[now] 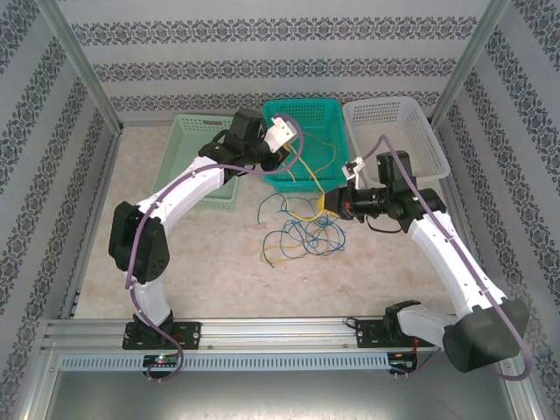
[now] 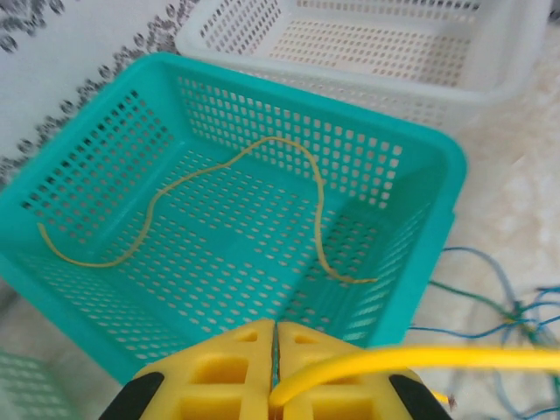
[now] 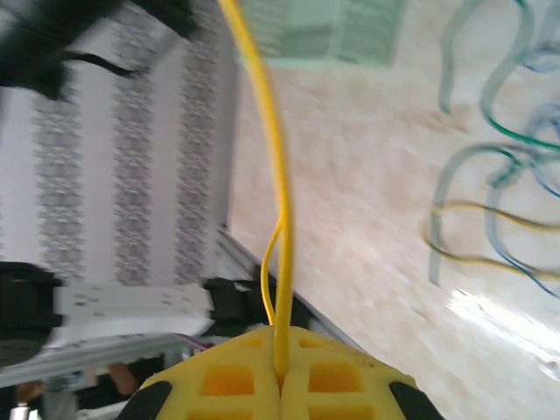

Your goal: Untangle the cables

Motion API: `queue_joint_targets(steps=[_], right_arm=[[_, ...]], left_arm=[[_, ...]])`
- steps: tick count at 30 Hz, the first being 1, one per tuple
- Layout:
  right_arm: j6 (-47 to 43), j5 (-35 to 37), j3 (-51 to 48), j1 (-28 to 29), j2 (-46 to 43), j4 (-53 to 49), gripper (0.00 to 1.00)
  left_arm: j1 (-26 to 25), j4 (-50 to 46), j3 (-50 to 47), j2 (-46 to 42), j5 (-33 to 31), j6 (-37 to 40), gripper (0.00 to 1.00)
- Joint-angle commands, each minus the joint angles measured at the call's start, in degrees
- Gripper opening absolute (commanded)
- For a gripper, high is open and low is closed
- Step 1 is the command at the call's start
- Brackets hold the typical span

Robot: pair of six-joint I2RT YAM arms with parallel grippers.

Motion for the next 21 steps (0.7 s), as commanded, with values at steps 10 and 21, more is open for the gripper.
queue_joint_targets(steps=[10, 21], right_arm=[[-15.9, 15.4, 15.5, 4.4, 12.3, -17.0, 0.00], [-9.2, 23.4, 24.6, 0.0, 19.8, 1.6, 0.00]], left_arm=[[-1.6, 13.0, -2.6, -0.1, -15.4, 23.7, 0.13], [-1.6, 14.6, 6.5, 4.8, -29.2, 10.7, 0.87]])
